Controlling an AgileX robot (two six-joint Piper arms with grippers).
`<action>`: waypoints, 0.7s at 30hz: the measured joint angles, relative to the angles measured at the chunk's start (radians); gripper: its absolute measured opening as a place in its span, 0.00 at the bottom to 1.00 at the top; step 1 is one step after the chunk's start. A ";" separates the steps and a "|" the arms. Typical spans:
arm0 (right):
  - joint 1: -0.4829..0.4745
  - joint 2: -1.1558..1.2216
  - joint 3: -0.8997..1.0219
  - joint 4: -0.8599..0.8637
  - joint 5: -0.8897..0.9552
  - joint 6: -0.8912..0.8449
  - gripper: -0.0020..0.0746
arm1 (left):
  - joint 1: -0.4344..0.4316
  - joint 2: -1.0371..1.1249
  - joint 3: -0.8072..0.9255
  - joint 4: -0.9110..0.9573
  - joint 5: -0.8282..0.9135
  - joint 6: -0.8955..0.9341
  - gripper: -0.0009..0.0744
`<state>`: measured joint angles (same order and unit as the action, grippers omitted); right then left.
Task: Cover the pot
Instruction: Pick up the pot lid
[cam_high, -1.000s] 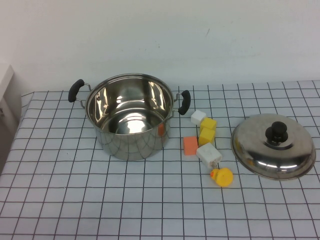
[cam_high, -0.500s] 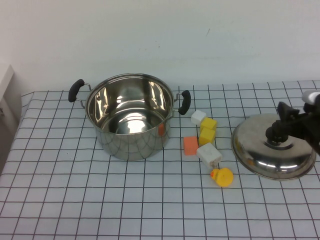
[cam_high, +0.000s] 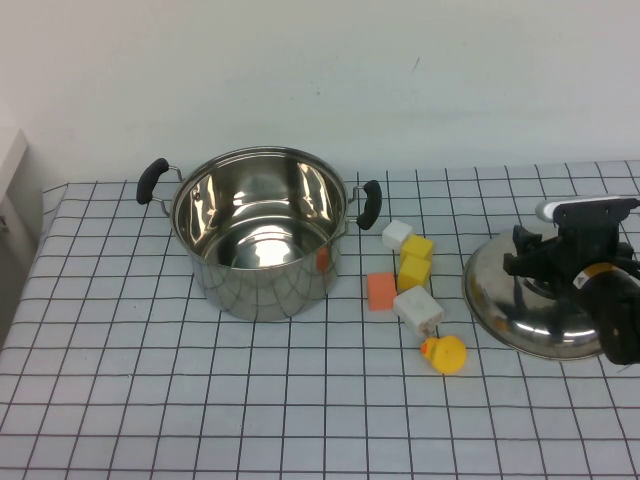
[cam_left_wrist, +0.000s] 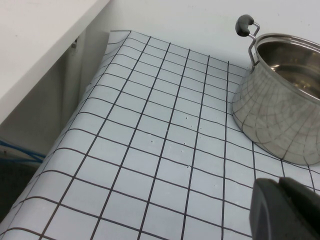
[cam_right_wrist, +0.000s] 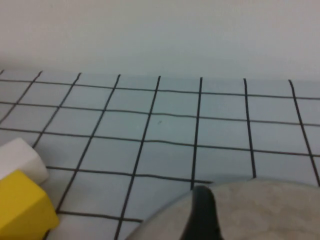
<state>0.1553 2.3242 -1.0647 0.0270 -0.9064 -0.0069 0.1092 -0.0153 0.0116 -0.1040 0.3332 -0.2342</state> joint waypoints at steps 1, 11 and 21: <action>0.000 0.017 -0.014 0.007 0.003 0.000 0.69 | 0.000 0.000 0.000 0.000 0.000 0.000 0.01; 0.000 0.061 -0.048 0.105 0.047 -0.095 0.69 | 0.000 0.000 0.000 0.000 0.000 0.000 0.01; 0.000 0.061 -0.052 0.124 0.088 -0.127 0.66 | 0.000 0.000 0.000 0.000 0.000 0.000 0.01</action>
<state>0.1553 2.3851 -1.1169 0.1507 -0.8183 -0.1344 0.1092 -0.0153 0.0116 -0.1040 0.3332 -0.2342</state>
